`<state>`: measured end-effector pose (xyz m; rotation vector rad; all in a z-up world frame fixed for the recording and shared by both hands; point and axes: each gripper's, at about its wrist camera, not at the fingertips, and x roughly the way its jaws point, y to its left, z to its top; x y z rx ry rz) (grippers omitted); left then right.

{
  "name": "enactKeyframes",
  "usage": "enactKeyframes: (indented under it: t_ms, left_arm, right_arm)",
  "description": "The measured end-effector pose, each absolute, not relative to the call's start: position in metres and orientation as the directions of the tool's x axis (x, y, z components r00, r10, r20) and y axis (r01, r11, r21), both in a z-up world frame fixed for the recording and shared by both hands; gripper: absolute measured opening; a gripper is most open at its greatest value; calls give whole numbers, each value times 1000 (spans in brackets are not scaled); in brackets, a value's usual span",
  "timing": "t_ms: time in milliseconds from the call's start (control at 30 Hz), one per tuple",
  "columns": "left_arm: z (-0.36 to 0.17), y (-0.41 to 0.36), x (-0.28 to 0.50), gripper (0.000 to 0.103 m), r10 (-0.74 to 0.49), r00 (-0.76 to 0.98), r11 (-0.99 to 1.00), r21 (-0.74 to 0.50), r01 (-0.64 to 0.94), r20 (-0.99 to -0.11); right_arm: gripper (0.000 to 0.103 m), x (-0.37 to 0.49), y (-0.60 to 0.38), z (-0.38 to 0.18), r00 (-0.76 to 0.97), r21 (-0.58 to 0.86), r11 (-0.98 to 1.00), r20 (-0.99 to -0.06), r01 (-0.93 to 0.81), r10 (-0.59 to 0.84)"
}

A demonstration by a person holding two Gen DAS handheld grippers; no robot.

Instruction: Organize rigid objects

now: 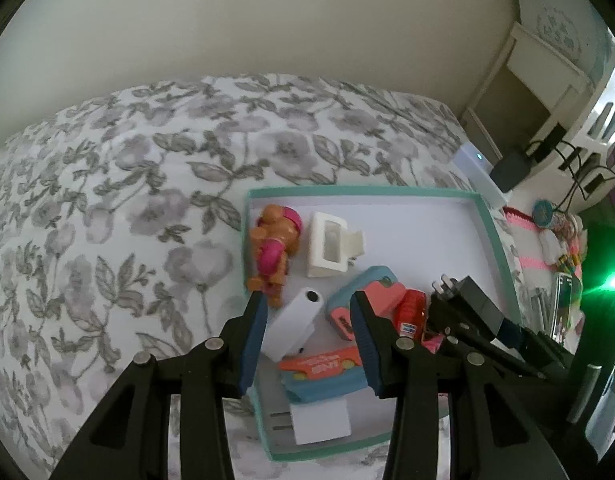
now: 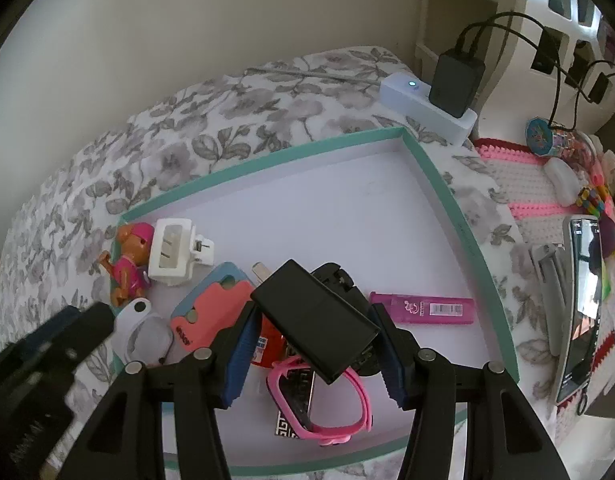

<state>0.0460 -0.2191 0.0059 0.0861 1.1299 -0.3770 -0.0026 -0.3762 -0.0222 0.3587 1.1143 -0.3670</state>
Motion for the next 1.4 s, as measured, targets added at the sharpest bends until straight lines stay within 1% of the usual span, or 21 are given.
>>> enactKeyframes:
  t_ms: [233, 267, 367, 433, 467, 500, 533, 600, 633, 767, 833, 867, 900, 933, 1067, 1133, 1167, 1400]
  left_arm:
    - [8, -198, 51, 45, -207, 398, 955, -97, 279, -894]
    - [7, -194, 53, 47, -195, 400, 960, -91, 263, -895]
    - [4, -181, 56, 59, -152, 411, 973, -64, 220, -899]
    - [2, -172, 58, 61, -129, 419, 979, -47, 199, -899]
    - [2, -168, 58, 61, -119, 423, 981, -41, 188, -898]
    - [1, -164, 58, 61, -112, 425, 983, -37, 181, -898]
    - [1, -160, 58, 63, -102, 427, 985, -31, 171, -898]
    - [0, -153, 58, 82, -84, 436, 988, -19, 151, -896]
    - [-1, -149, 58, 84, -77, 441, 990, -14, 143, -894]
    - [1, -139, 55, 86, -55, 459, 992, 3, 125, -887]
    - [1, -135, 54, 91, -38, 469, 993, 18, 115, -882]
    - [1, -133, 53, 94, -30, 474, 994, 25, 110, -880]
    - [1, -130, 53, 94, -25, 476, 994, 30, 107, -879]
    - [2, -128, 52, 94, -20, 478, 994, 33, 103, -878]
    - [3, -115, 49, 94, 4, 492, 996, 47, 76, -870]
    - [5, -108, 49, 94, 5, 496, 997, 42, 65, -868]
    - [6, -106, 48, 94, 4, 499, 997, 40, 61, -867]
    - [16, -93, 40, 94, -23, 516, 998, 11, 63, -856]
  right_arm:
    - [58, 0, -367, -22, 389, 68, 897, -913, 438, -120]
    - [58, 1, -366, -22, 388, 64, 898, -913, 436, -124]
    - [59, 1, -363, -20, 391, 54, 901, -911, 431, -132]
    - [60, 0, -361, -18, 401, 51, 903, -905, 427, -139]
    - [62, 0, -359, -16, 406, 48, 904, -903, 424, -142]
    - [67, -1, -358, -15, 410, 46, 906, -900, 420, -144]
    - [69, -1, -356, -14, 413, 46, 907, -899, 418, -145]
    - [70, -2, -354, -13, 414, 40, 910, -898, 413, -149]
    - [70, -3, -353, -13, 416, 36, 911, -897, 412, -152]
    - [71, -6, -346, -12, 422, 27, 917, -893, 398, -157]
    - [72, -8, -342, -10, 430, 23, 922, -889, 386, -158]
    - [76, -8, -340, -9, 434, 22, 925, -887, 380, -157]
    - [84, -9, -338, -9, 438, 22, 928, -885, 372, -155]
    - [86, -10, -336, -8, 444, 23, 931, -883, 365, -152]
    - [87, -12, -329, -3, 465, 25, 937, -872, 349, -150]
    - [93, -14, -324, 0, 476, 27, 940, -867, 339, -147]
    - [98, -15, -322, 1, 481, 30, 943, -865, 333, -143]
    - [101, -19, -305, 8, 501, 16, 956, -854, 292, -139]
